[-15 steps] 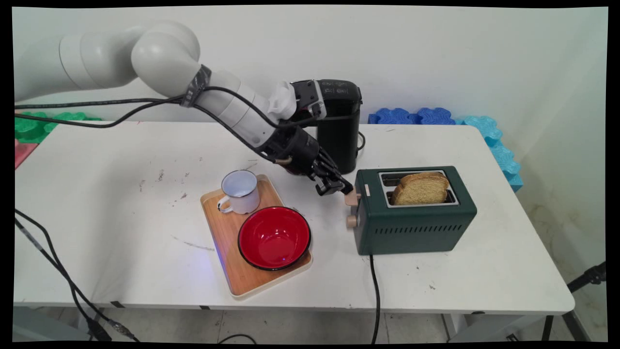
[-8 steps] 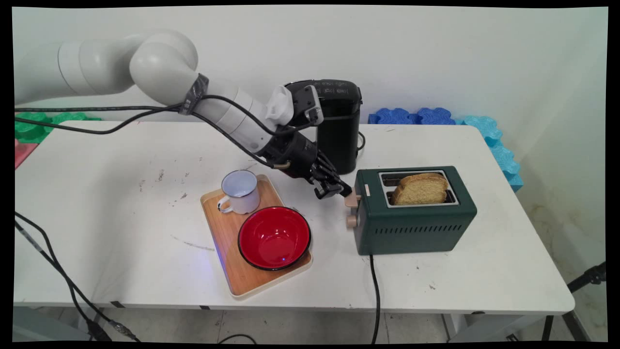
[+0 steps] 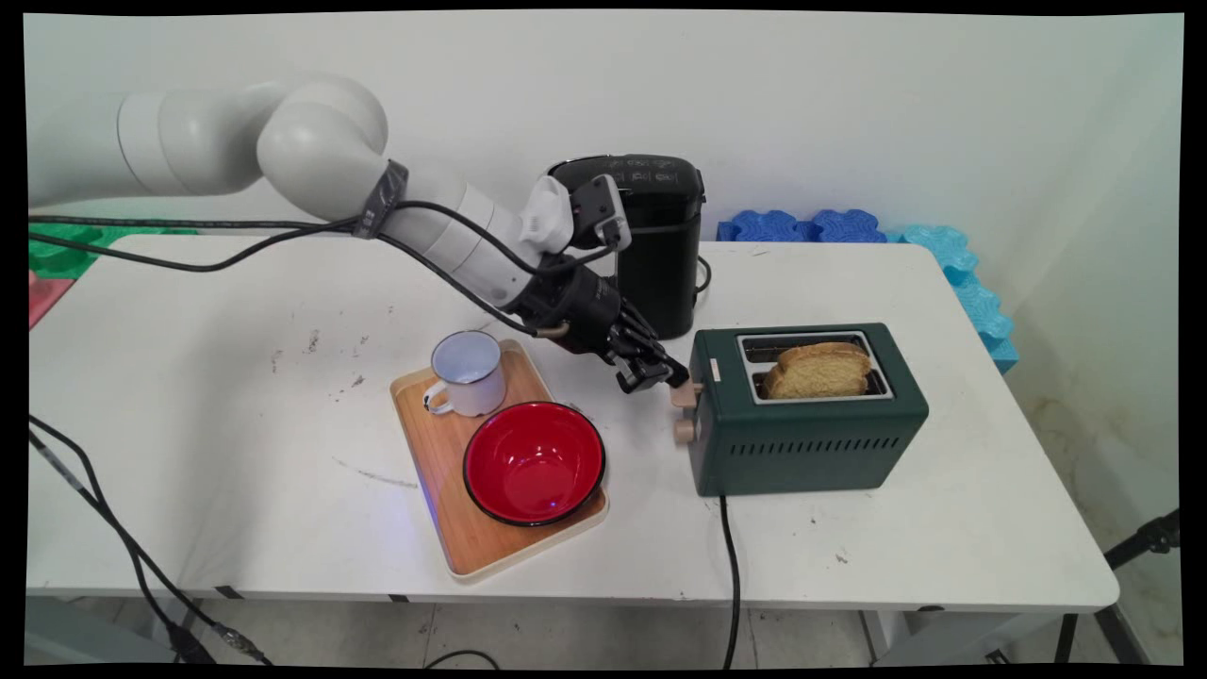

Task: Press the toaster switch

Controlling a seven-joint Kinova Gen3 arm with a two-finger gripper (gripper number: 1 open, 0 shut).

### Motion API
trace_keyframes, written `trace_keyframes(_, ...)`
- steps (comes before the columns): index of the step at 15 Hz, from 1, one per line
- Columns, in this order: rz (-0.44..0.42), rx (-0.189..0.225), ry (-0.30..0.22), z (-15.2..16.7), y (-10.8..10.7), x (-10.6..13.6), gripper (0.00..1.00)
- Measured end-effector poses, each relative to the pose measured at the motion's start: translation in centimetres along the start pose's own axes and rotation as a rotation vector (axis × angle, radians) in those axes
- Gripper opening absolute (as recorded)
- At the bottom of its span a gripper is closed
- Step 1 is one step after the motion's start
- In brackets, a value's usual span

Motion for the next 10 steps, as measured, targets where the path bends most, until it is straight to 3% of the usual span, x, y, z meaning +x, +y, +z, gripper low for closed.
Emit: trace_keyframes(10,-0.018,0.0,0.0,0.92,0.56,-1.05,0.0)
